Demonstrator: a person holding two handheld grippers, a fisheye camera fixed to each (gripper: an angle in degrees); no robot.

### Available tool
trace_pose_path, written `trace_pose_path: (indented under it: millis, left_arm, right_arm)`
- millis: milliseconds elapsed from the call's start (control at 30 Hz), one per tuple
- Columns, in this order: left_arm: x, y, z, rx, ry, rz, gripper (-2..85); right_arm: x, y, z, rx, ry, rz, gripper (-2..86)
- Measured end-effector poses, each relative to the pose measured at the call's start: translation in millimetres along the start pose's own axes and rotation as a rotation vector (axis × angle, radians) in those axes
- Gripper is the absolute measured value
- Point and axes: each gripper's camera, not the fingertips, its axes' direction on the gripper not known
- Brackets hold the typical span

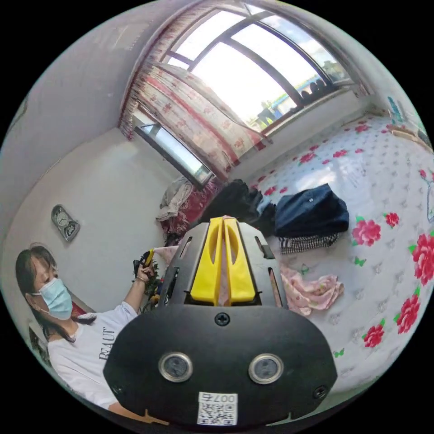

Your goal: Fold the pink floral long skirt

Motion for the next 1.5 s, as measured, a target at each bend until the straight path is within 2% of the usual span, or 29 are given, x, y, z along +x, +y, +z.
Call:
trace_pose_path:
  millis: [67,200,267,433,567,733,867,967,1067,1300,1500]
  left_arm:
    - [59,-43,-13,0.057,0.065,0.119,-1.0]
    - [141,-64,-49,0.091,0.113,0.298,-1.0]
    - [180,-48,-76,0.111,0.121,0.39,-1.0]
    - [203,14,-123,0.084,0.119,0.422,-1.0]
    - [189,84,-153,0.029,0.081,0.385,-1.0]
    - [139,178,-173,-0.043,-0.013,0.293,-1.0]
    - [68,269,-182,-0.082,-0.129,0.092,-1.0]
    - [21,323,-187,-0.105,-0.204,-0.087,-1.0]
    - [-7,351,-190,-0.136,-0.227,-0.197,-1.0]
    - [-22,324,-181,-0.134,-0.203,-0.179,-1.0]
    - [-35,246,-118,-0.207,-0.138,-0.106,-1.0]
  right_arm:
    - [-42,-28,-29,0.084,-0.026,-0.088,-0.3]
    - [-130,-46,-96,0.171,-0.085,-0.284,-0.3]
    - [-157,-34,-121,0.18,-0.08,-0.352,-0.3]
    - [-182,38,-177,0.121,-0.085,-0.421,-0.3]
    - [-171,99,-190,0.037,-0.036,-0.383,-0.3]
    - [-126,204,-188,-0.066,0.044,-0.212,-0.3]
    - [-84,275,-173,-0.118,0.079,-0.058,-0.3]
    - [-53,324,-155,-0.204,0.178,0.057,-0.3]
    - [-30,354,-139,-0.291,0.213,0.157,-0.3]
    - [-15,340,-135,-0.234,0.158,0.224,-0.4]
    - [-23,288,-117,-0.208,0.219,0.187,-0.3]
